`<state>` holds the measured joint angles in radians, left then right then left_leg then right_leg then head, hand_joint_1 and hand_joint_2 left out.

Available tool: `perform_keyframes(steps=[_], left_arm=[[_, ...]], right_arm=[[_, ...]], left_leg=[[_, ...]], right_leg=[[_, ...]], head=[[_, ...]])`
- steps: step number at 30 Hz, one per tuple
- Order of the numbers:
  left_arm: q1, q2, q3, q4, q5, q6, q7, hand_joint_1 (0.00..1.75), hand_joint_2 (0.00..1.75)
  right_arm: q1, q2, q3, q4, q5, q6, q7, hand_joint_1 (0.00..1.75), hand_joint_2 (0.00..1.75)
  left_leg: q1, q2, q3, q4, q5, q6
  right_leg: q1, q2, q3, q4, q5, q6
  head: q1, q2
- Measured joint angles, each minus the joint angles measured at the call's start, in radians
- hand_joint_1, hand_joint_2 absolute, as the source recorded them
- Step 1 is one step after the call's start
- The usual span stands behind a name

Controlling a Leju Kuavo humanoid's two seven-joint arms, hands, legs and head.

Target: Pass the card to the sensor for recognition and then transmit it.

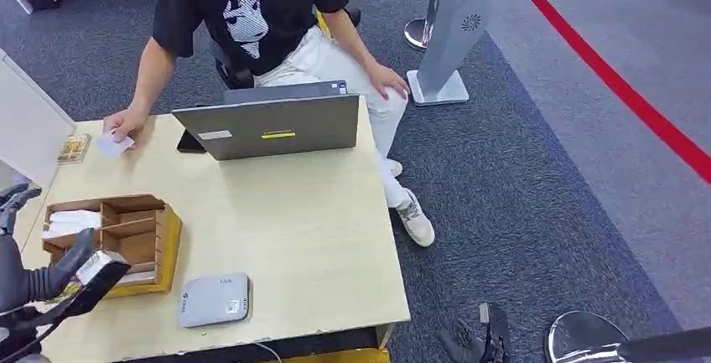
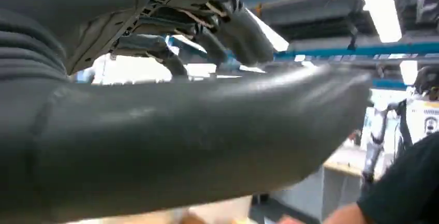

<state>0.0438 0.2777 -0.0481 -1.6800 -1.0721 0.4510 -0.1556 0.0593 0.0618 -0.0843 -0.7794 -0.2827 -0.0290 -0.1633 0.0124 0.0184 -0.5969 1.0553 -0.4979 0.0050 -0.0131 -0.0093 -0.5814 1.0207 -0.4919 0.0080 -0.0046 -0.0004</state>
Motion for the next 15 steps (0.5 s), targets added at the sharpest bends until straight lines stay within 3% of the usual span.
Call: perform_keyframes(steps=[4,15], left_arm=[[0.024,0.019,0.000,-0.035,0.040,0.011,0.000,0.00,0.00],[0.036,0.019,0.014,-0.071,0.112,-0.002,-0.008,0.00,0.00]], right_arm=[[0.000,0.000,0.000,0.002,0.000,-0.011,-0.005,0.00,1.75],[0.000,0.000,0.000,0.002,0.000,-0.019,-0.006,0.00,1.75]], left_leg=[[0.000,0.000,0.000,0.000,0.000,0.000],[0.000,0.000,0.000,0.000,0.000,0.000]], right_leg=[[0.000,0.000,0.000,0.000,0.000,0.000],[0.000,0.000,0.000,0.000,0.000,0.000]], head=[[0.000,0.000],[0.000,0.000]])
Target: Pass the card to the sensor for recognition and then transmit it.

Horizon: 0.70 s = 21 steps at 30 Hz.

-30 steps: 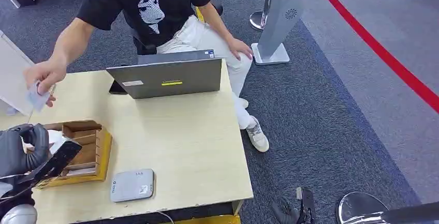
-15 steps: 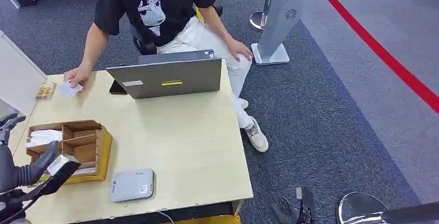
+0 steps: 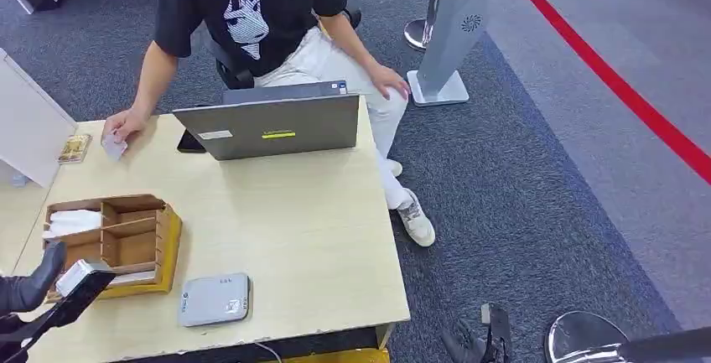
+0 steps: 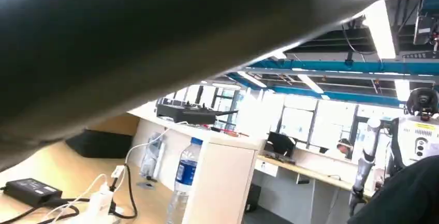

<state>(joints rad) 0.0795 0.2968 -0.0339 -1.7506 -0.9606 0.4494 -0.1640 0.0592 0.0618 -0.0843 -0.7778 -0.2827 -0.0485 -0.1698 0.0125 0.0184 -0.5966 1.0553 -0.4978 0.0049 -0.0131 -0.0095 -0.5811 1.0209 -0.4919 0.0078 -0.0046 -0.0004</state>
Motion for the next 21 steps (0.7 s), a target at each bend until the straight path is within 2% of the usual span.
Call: perform_keyframes(steps=[1,2,17,19,21], left_arm=[[0.000,0.000,0.001,0.000,0.000,0.000,-0.002,0.00,0.00],[0.000,0.000,0.001,0.000,0.000,0.000,-0.004,0.00,1.75],[0.001,0.000,0.001,0.000,-0.014,-0.028,0.000,0.00,1.75],[0.001,0.001,0.001,0.000,-0.014,-0.062,0.010,0.00,1.75],[0.002,0.013,0.000,0.000,-0.002,-0.161,0.030,0.00,1.75]], right_arm=[[0.000,0.000,0.000,0.000,0.000,0.000,0.000,0.00,1.75],[0.000,0.000,0.000,0.000,0.000,-0.001,0.000,0.00,1.75],[0.000,0.000,0.000,0.000,0.001,-0.002,0.000,0.00,1.75],[0.000,0.000,0.000,0.000,0.001,-0.003,0.000,0.00,1.75],[0.001,0.000,0.000,-0.001,0.001,-0.003,0.002,0.00,1.75]], left_leg=[[0.000,0.000,0.000,0.000,0.000,0.000],[0.000,0.000,0.000,0.000,0.000,0.000],[0.000,0.000,0.000,0.000,0.000,0.000],[0.000,0.000,0.000,0.000,0.000,0.000],[0.000,0.000,0.000,0.000,0.000,0.000]], right_leg=[[0.000,0.000,0.000,0.000,0.000,0.000],[0.000,0.000,0.000,0.000,0.000,0.000],[0.000,0.000,0.000,0.000,0.000,0.000],[0.000,0.000,0.000,0.000,0.000,0.000],[0.000,0.000,0.000,0.000,0.000,0.000]], head=[[0.000,0.000],[0.000,0.000],[0.000,0.000],[0.000,0.000],[0.000,0.000]])
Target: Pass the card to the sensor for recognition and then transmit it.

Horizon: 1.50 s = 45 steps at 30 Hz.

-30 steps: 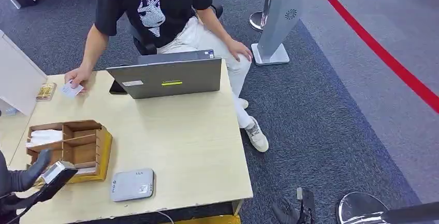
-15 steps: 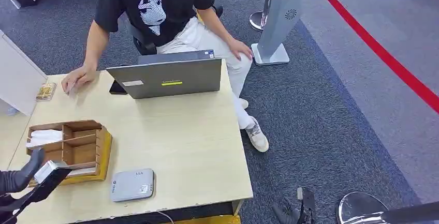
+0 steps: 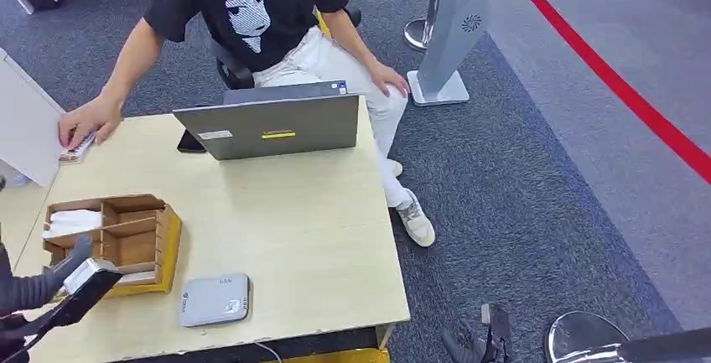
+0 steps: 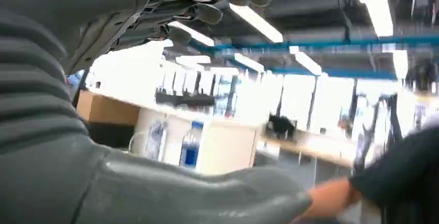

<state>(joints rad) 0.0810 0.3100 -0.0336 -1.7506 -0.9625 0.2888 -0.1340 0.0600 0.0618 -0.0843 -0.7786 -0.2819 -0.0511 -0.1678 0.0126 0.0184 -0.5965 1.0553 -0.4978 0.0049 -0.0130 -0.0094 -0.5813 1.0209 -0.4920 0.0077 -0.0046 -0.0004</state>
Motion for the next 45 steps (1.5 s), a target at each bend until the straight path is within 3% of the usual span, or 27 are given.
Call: perform_keyframes(steps=[3,5,6,8,13,21,25,31,40,45], left_arm=[[-0.001,0.042,-0.004,0.000,0.015,-0.172,0.038,0.00,1.75],[-0.002,0.110,-0.024,0.000,0.034,-0.345,0.056,0.00,1.75],[-0.003,0.134,-0.035,0.000,0.041,-0.393,0.060,0.00,1.75],[-0.002,0.190,-0.052,0.000,0.048,-0.440,0.074,0.00,1.75],[-0.001,0.258,-0.078,-0.007,0.032,-0.456,0.097,0.00,1.75],[0.074,0.346,-0.084,-0.050,-0.029,-0.379,0.122,0.00,1.75],[0.123,0.358,-0.083,-0.075,-0.053,-0.362,0.123,0.00,1.75],[0.207,0.320,-0.096,-0.098,-0.106,-0.211,0.102,0.00,1.75],[0.266,0.288,-0.174,-0.100,-0.161,-0.091,0.178,0.00,1.75],[0.271,0.270,-0.181,-0.062,-0.258,0.008,0.226,0.00,1.75]], right_arm=[[0.001,0.000,0.000,0.000,0.005,0.004,0.004,0.00,1.75],[-0.001,0.000,-0.001,0.000,0.020,0.019,0.010,0.00,1.75],[-0.003,0.000,-0.001,0.001,0.025,0.022,0.012,0.00,1.75],[-0.010,0.000,-0.002,0.003,0.031,0.024,0.019,0.00,1.75],[-0.023,0.000,-0.005,0.005,0.039,0.024,0.021,0.00,1.75],[-0.019,0.000,-0.022,0.011,0.052,0.037,0.002,0.00,1.75],[-0.021,0.000,-0.033,0.010,0.061,0.036,0.014,0.00,1.75],[-0.016,0.001,-0.045,0.003,0.079,0.034,0.020,0.00,1.75],[-0.014,0.005,-0.060,-0.008,0.093,0.036,0.022,0.00,1.75],[-0.014,0.010,-0.060,-0.018,0.093,0.036,0.024,0.00,1.75]], left_leg=[[0.000,0.000,0.000,0.000,0.000,0.000],[0.001,0.000,0.000,0.000,0.000,0.000],[0.001,0.001,0.000,0.000,0.000,0.000],[0.001,0.001,0.000,0.000,0.000,0.000],[0.001,0.000,0.000,0.000,0.000,-0.001],[0.001,0.001,0.000,0.000,0.000,-0.001],[0.001,0.000,0.000,0.000,0.000,-0.001],[0.001,0.000,0.000,0.000,0.000,-0.001],[0.001,0.000,0.000,0.000,0.000,-0.001],[0.001,0.000,0.000,0.000,0.000,-0.001]], right_leg=[[0.000,0.000,0.000,0.000,0.000,0.000],[0.001,0.000,-0.001,0.000,0.000,0.000],[0.001,0.001,-0.001,0.001,0.000,-0.001],[0.001,0.001,-0.001,0.001,0.000,-0.001],[0.001,0.000,-0.001,0.001,0.000,-0.001],[0.001,0.001,-0.001,0.001,-0.001,-0.001],[0.001,0.000,0.000,0.001,-0.001,-0.002],[0.000,0.000,0.000,0.001,-0.001,-0.002],[0.000,0.000,0.000,0.001,-0.001,-0.002],[0.000,0.000,0.000,0.001,-0.001,-0.002]], head=[[0.000,0.000],[0.000,0.000],[0.000,0.000],[0.000,0.000],[0.000,0.000],[0.000,0.000],[0.000,0.000],[0.001,0.000],[0.000,0.000],[0.000,0.000]])
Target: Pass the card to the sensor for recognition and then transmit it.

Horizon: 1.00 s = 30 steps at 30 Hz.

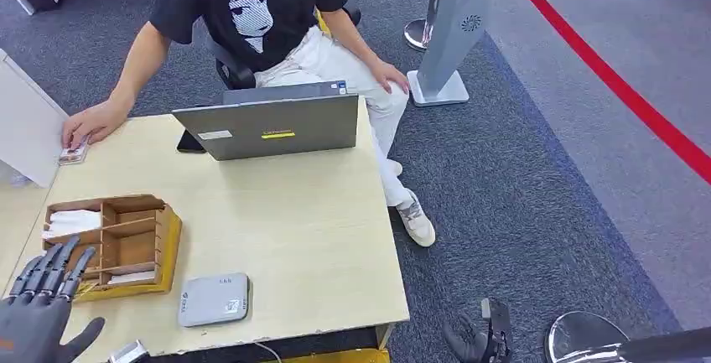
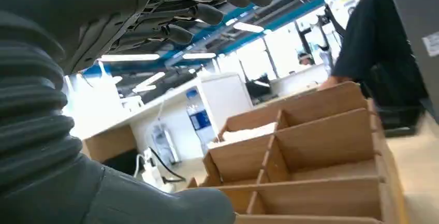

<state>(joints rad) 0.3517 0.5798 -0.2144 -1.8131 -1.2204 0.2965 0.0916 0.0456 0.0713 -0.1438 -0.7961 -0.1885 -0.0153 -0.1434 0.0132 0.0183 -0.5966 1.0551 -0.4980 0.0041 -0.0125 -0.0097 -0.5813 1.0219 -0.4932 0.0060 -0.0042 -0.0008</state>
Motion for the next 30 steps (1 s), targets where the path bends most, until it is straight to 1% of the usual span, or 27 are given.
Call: perform_keyframes(steps=[3,5,8,13,18,21,24,30], left_arm=[[0.001,-0.012,0.019,0.052,-0.027,0.083,0.005,0.00,1.75],[0.001,-0.019,0.039,0.080,-0.026,0.100,-0.009,0.00,1.75],[0.001,-0.034,0.078,0.121,-0.024,0.100,-0.028,0.00,1.75],[0.000,-0.053,0.114,0.162,-0.007,0.099,-0.045,0.00,1.75],[-0.040,-0.090,0.178,0.229,0.030,0.090,-0.102,0.00,1.75],[-0.065,-0.105,0.204,0.266,0.034,0.079,-0.126,0.00,1.75],[-0.097,-0.122,0.225,0.302,0.026,0.063,-0.138,0.00,1.75],[-0.150,-0.137,0.226,0.348,0.001,0.032,-0.148,0.00,1.75]], right_arm=[[-0.001,0.002,0.000,-0.004,-0.005,-0.006,0.006,0.00,1.75],[-0.002,0.002,0.000,-0.004,-0.013,-0.008,0.003,0.00,1.75],[-0.004,0.002,0.004,-0.003,-0.019,-0.012,-0.003,0.00,1.75],[-0.006,0.002,0.010,-0.003,-0.022,-0.014,-0.005,0.00,1.75],[-0.009,0.002,0.029,-0.003,-0.034,-0.023,-0.003,0.00,1.75],[-0.009,0.002,0.036,-0.003,-0.036,-0.024,0.000,0.00,1.75],[-0.011,0.002,0.047,-0.001,-0.039,-0.024,0.000,0.00,1.75],[-0.014,0.002,0.059,-0.001,-0.039,-0.024,0.000,0.00,1.75]], left_leg=[[0.000,0.000,0.000,0.000,0.000,0.000],[0.000,0.000,0.000,0.000,0.000,0.000],[0.000,0.000,0.000,0.000,0.000,0.000],[0.000,0.000,0.000,0.000,0.000,0.000],[0.000,0.000,0.000,0.000,0.000,0.000],[0.000,-0.001,0.000,0.000,0.000,0.000],[0.000,-0.001,0.000,0.000,0.000,0.000],[0.000,-0.001,0.000,0.000,0.000,0.000]], right_leg=[[0.000,0.000,0.000,0.000,0.000,0.000],[0.000,0.000,0.000,0.000,0.000,0.000],[0.000,0.000,0.000,0.000,0.000,0.000],[0.000,0.000,0.000,0.000,0.000,0.000],[0.000,-0.001,0.000,0.000,0.000,0.000],[0.000,-0.001,0.000,0.000,0.000,0.000],[0.000,-0.001,0.000,0.000,0.000,0.000],[0.000,-0.001,0.000,0.000,0.000,0.000]], head=[[0.000,0.000],[0.000,0.000],[0.000,0.000],[0.000,0.000],[0.000,0.000],[0.000,0.000],[0.000,0.000],[0.000,0.000]])
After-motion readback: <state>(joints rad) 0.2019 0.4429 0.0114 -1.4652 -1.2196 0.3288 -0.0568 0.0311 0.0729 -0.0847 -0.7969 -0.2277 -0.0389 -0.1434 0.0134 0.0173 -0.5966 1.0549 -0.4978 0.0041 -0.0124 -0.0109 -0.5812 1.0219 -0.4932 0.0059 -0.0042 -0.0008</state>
